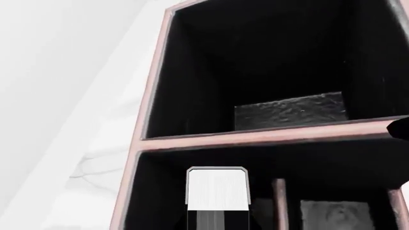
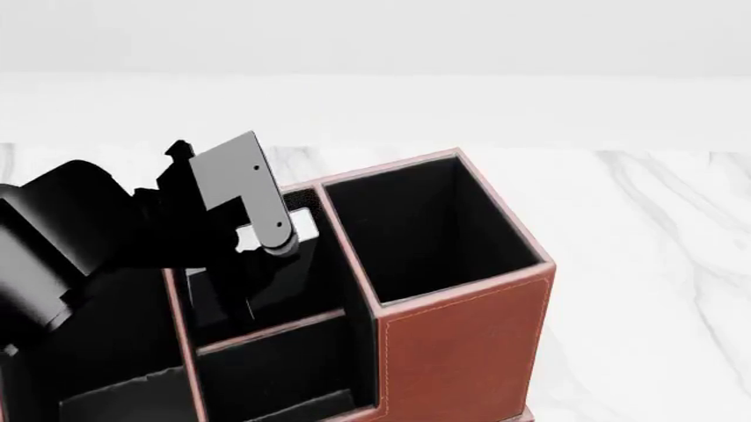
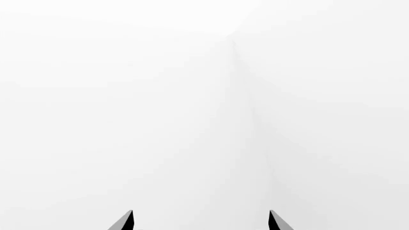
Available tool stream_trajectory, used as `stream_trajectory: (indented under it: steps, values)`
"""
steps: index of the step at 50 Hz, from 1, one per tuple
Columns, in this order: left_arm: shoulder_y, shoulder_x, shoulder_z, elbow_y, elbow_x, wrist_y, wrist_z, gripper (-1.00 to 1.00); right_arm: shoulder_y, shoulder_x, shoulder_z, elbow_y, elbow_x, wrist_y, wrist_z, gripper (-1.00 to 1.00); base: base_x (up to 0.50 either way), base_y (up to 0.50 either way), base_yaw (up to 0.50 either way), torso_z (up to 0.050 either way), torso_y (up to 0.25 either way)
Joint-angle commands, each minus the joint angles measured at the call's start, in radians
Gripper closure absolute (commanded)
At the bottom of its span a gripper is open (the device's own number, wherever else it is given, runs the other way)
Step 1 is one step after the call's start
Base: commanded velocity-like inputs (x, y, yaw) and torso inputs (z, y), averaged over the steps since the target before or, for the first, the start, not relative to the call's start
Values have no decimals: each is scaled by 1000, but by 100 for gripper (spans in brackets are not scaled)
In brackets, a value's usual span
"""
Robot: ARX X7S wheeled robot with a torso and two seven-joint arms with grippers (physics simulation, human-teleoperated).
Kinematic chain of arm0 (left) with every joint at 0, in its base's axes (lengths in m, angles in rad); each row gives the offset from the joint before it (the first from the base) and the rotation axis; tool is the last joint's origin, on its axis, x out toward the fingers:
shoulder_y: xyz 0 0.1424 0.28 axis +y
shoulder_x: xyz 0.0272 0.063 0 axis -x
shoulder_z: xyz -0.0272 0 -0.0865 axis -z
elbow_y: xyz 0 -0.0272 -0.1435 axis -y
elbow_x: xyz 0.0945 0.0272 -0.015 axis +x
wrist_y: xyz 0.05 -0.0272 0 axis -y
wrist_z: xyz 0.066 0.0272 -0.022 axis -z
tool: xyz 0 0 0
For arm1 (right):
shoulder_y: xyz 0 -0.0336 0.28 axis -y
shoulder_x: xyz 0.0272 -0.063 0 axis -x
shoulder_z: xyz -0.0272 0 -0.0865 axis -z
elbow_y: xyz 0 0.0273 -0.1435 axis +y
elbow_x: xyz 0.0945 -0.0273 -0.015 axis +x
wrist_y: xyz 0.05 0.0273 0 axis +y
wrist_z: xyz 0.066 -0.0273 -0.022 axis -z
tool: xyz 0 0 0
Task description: Pick up the book and place it in the front compartment of the caddy.
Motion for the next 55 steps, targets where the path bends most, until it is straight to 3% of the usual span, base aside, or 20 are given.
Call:
stream_trajectory:
  steps: [1, 26, 32, 33, 55]
  values:
    - [11, 36, 8, -118, 39, 83, -8, 100, 15, 12, -8, 7, 1, 12, 6, -100, 0, 0, 0, 0, 0]
    - [43, 150, -7, -444, 62, 302, 8, 100, -7, 19, -2, -5, 8, 0, 9, -100, 1, 0, -1, 0, 0]
    - [41, 156, 4, -459, 74, 299, -1, 100, -8, 19, -5, -1, 10, -5, 7, -100, 0, 0, 0, 0, 0]
    - [25, 185, -1, -526, 75, 307, -3, -100, -10, 18, -8, -3, 8, -7, 7, -100, 0, 0, 0, 0, 0]
    - [14, 14, 4, -28, 41, 57, -56, -100, 25, 31, -35, 23, 7, 5, 10, -100, 0, 0, 0, 0, 0]
